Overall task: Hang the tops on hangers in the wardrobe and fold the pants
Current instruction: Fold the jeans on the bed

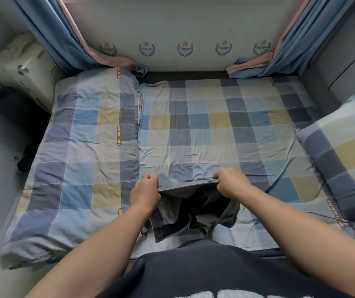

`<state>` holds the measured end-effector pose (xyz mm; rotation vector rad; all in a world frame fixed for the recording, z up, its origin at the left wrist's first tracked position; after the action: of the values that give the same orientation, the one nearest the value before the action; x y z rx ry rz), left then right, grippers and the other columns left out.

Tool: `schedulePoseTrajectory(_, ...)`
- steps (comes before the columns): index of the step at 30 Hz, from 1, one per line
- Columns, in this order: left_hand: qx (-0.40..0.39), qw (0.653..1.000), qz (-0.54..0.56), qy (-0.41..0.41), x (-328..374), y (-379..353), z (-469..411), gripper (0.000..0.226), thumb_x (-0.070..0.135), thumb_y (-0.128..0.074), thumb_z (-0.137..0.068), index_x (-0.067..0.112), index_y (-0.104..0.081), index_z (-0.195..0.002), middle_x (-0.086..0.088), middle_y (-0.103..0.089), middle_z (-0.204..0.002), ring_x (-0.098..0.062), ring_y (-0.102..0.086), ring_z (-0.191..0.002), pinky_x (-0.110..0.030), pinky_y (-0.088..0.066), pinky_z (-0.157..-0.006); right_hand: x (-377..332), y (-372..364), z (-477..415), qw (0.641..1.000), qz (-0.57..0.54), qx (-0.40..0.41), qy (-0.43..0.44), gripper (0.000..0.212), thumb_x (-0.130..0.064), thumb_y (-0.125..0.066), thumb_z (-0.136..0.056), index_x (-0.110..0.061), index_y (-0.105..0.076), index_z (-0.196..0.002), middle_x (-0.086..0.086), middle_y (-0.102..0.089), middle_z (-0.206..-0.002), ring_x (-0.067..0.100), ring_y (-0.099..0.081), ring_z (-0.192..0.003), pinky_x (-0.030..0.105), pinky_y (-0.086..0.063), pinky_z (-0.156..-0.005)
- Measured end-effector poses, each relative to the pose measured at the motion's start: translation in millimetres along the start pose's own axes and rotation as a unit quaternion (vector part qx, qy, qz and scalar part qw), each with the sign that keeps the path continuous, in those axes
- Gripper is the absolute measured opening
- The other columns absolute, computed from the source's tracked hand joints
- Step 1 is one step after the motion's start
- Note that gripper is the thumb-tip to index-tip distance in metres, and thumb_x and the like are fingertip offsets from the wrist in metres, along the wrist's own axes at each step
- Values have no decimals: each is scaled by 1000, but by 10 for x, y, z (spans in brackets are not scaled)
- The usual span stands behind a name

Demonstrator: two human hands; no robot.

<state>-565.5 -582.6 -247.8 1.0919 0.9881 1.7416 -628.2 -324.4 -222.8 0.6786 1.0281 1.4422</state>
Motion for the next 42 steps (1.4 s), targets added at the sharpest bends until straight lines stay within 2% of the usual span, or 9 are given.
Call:
schedulePoseTrajectory(3,32,999,12,-20,-32,35,-27,15,4,-56,-85,13,-51,-96,-7,-51,-108,-34,-52,-100,-40,-47,-73,165,-47,38,997,18,58,-36,18,-4,-50,-82,-18,-61,-83,9,-65,-97,35,-62,-84,32,-38,-62)
schedulePoseTrajectory(8,74,997,19,12,-218,223,-149,21,2,-58,-83,12,-52,-101,-12,-51,-113,-37,-55,-101,-44,-48,-76,505,67,33,987,23,133,-86,20,-7,-48,-89,-19,-63,-92,4,-38,-92,36,-62,-82,34,-38,-64)
schedulePoseTrajectory(11,109,992,32,53,-459,348,-196,25,-2,-55,-82,13,-52,-103,-15,-50,-116,-39,-58,-96,-43,-45,-74,699,166,-4,981,13,160,-111,18,-4,-47,-90,-17,-59,-89,8,-40,-98,33,-52,-70,36,-39,-64)
schedulePoseTrajectory(20,108,966,124,201,-1101,355,-197,26,-4,-50,-79,16,-55,-95,-15,-55,-112,-30,-49,-86,-34,-40,-79,1015,149,13,972,-38,183,-140,21,2,-45,-87,-17,-52,-92,8,-47,-102,31,-46,-77,36,-38,-65)
schedulePoseTrajectory(27,97,907,222,346,-1479,174,-31,16,1,-55,-84,9,-60,-97,-21,-63,-109,-39,-58,-96,-39,-51,-80,1154,109,107,943,-137,237,-192,31,8,-51,-79,-14,-58,-100,10,-45,-113,36,-52,-92,34,-39,-71)
schedulePoseTrajectory(30,47,834,348,425,-1514,47,67,13,-3,-51,-89,1,-57,-100,-22,-57,-100,-38,-60,-76,-36,-57,-45,1188,30,98,936,-171,170,-254,38,3,-47,-84,-18,-54,-115,17,-54,-118,34,-53,-88,33,-41,-72)
schedulePoseTrajectory(32,-8,794,401,457,-1503,-31,155,8,3,-46,-96,5,-51,-91,-15,-53,-79,-25,-51,-56,-22,-45,-32,1191,-72,69,897,-292,123,-308,36,0,-44,-90,-17,-54,-119,22,-59,-112,33,-57,-76,29,-48,-58)
schedulePoseTrajectory(36,-128,755,441,468,-1428,-157,314,29,13,-41,-104,7,-54,-78,-4,-54,-53,-11,-46,-32,-14,-39,-29,1091,-254,20,734,-555,43,-388,26,-5,-34,-100,-8,-56,-113,20,-61,-77,25,-57,-50,29,-48,-34)
schedulePoseTrajectory(42,-169,682,603,379,-1258,-170,315,13,21,-58,-102,9,-60,-97,-5,-66,-57,-12,-61,-39,-19,-50,-36,1036,-308,15,666,-653,-58,-356,34,-7,-31,-105,-7,-62,-93,10,-70,-60,19,-69,-46,29,-53,-37)
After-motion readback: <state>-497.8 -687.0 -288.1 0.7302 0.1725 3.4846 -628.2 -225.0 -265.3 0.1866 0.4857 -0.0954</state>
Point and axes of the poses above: each hand's wrist, its own z-axis away from the middle knuckle, its own y-axis out of the back of the hand, x = y × z, the point moved 4 cm from there along -z, towards the middle knuckle
